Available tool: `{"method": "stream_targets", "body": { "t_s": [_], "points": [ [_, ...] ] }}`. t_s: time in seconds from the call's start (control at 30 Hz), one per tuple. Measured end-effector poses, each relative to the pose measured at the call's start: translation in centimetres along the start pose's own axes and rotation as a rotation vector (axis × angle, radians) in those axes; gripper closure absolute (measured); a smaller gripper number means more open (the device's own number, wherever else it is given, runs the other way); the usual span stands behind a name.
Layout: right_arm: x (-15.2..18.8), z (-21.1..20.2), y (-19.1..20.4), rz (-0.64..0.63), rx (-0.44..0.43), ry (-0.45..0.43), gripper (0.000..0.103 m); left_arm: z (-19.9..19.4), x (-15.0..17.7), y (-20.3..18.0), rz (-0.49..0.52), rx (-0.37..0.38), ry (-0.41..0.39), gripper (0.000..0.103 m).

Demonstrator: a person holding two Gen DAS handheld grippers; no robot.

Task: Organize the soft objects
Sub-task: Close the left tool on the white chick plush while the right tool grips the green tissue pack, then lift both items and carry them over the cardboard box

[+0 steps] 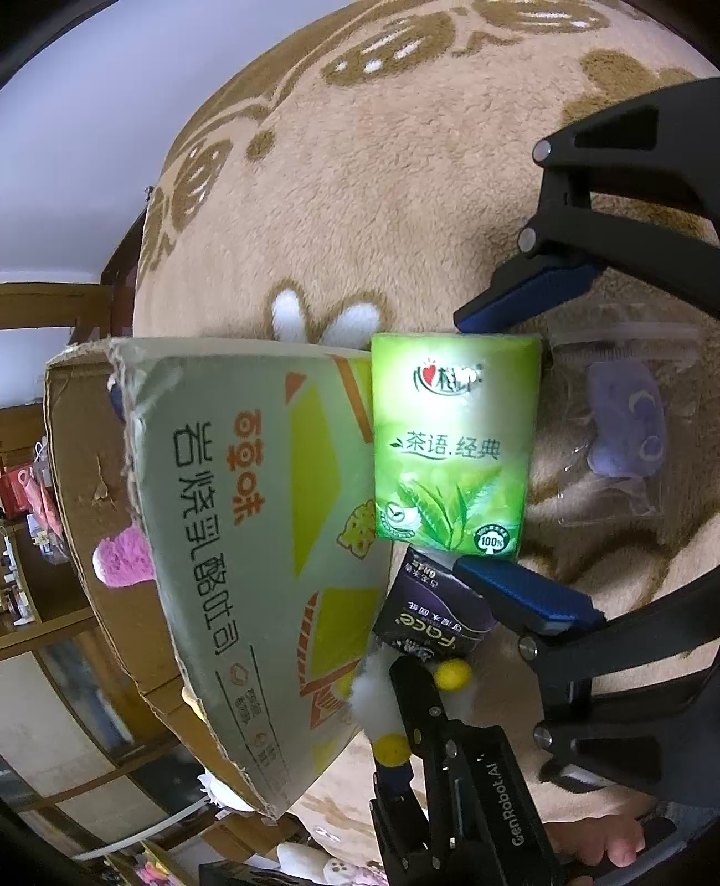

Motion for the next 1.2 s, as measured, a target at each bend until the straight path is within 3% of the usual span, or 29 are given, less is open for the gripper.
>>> {"method": "stream_targets", "body": {
  "t_s": [0.4,0.83,1.0,1.2],
  "points": [
    [0.4,-0.6,0.6,-0.021,0.010,-0.015,0.023,-0.6,1.1,0.9,-0.001,-0.022,0.003,0.071],
    [0.6,-3.4,0.6,-0.019,0.026,-0.087,0.024,-5.5,2.1,2.7,-0.060,-0.028,-0.075,0.071],
    [0.5,-5.2,1.1,-0.015,0.009,-0.121,0.024,-8.0,2.3,2.8,-0.058,-0.086,-0.149,0.071],
    [0.0,-7.5,1.7,-0.044,0.012,-0.193,0.024,-12.5,1.6,1.8,-0.061,-0.102,-0.289,0.071]
  ]
}}
Point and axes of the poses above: each gripper's, at about its wrist camera, not at the fingertips, and z roughly the way its jaws point, y to its left, x to its underside, the point moved 3 cm from there along z, roughly the way its jaws point, and after that the axes turned 2 degrees about -y, right-handed, at the moved point
